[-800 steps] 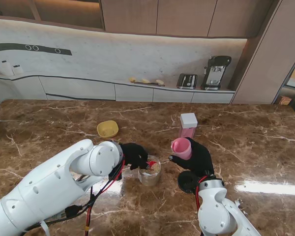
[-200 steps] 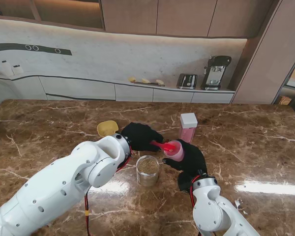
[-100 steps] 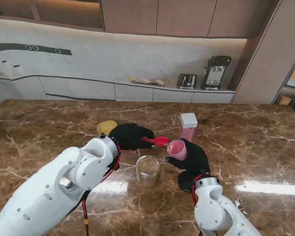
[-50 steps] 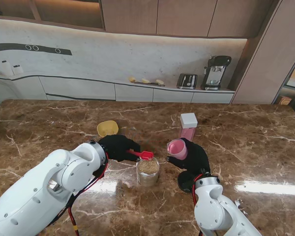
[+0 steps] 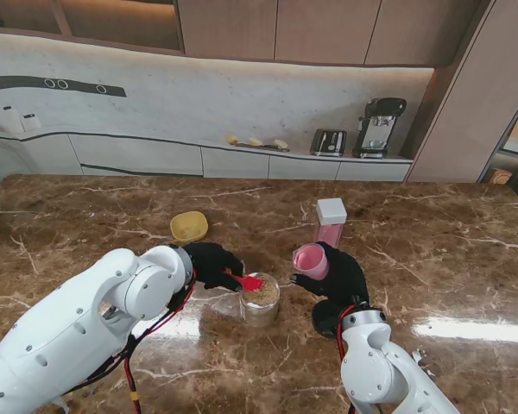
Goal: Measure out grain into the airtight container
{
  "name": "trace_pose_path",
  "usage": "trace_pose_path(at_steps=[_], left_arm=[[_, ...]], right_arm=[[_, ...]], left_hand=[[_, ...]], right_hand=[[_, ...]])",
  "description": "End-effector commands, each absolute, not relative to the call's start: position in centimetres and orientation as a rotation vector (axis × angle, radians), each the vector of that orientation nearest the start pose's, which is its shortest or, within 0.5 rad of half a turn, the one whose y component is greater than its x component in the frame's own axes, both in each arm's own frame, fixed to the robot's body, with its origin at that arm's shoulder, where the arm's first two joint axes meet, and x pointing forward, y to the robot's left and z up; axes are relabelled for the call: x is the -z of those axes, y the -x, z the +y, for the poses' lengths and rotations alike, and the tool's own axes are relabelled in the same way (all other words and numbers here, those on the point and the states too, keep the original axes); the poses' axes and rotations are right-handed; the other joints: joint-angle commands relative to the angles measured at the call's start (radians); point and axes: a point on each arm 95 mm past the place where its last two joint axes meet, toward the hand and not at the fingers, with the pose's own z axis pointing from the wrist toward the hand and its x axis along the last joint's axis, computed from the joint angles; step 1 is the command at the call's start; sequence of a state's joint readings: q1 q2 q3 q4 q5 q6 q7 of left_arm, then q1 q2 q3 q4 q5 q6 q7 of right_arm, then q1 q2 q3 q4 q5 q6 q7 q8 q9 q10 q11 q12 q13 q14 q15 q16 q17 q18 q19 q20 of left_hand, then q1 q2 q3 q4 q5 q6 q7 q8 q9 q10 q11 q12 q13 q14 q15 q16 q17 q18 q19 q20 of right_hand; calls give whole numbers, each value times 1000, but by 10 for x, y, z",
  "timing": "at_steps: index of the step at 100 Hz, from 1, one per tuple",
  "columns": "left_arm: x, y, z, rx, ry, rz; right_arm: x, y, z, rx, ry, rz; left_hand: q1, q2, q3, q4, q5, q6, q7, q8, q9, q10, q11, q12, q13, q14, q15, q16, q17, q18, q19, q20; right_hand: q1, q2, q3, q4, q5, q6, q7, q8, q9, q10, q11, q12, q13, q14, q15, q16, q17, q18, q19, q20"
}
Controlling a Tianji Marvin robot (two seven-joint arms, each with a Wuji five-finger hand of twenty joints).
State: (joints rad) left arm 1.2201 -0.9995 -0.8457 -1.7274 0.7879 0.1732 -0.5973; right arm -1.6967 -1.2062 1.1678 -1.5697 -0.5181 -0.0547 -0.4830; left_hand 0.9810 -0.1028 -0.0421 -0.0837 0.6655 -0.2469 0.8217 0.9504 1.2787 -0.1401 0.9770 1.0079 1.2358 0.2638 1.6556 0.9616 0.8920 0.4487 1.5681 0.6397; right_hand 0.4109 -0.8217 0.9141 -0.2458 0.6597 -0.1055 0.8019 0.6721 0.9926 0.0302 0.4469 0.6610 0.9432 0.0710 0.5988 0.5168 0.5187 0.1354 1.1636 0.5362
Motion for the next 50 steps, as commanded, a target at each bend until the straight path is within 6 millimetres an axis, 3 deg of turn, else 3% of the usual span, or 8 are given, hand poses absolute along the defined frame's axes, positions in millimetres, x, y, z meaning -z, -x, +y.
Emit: trace_pose_path(at_steps=[1,20,50], left_arm=[[282,-415,-91,1226,1335,2093],[284,-417,-95,1221,1359,2100],[289,-418,-98,1238,1389,2076]], right_arm=[[359,-353,22,-1890,-1628,790],[360,-352,23,-1890,-1630,789],[362,-351,23,-1887,-1636,793]], left_hand=[[15,49,12,17,-31,25,17,-33,47,-14,24,10,30,-19,99,8,22,19,71,8],[-4,26,18,25,-87,49,32,-106,52,-10,18,-3,30,-29,100,5,30,15,75,3],[-53,0,18,32,-113,45,51,-104,56,-4,16,-11,30,-29,101,5,34,27,71,-1]], right_hand=[[95,175,167,-7,47,-114,80,5,28,-65,28,1,5,-34,0,2,-2,-23,-14,-22],[96,175,168,-7,46,-114,80,5,28,-66,29,1,5,-36,0,2,-3,-22,-14,-22],[95,174,168,-7,50,-117,81,5,28,-66,29,2,4,-36,0,2,-3,-22,-15,-22]])
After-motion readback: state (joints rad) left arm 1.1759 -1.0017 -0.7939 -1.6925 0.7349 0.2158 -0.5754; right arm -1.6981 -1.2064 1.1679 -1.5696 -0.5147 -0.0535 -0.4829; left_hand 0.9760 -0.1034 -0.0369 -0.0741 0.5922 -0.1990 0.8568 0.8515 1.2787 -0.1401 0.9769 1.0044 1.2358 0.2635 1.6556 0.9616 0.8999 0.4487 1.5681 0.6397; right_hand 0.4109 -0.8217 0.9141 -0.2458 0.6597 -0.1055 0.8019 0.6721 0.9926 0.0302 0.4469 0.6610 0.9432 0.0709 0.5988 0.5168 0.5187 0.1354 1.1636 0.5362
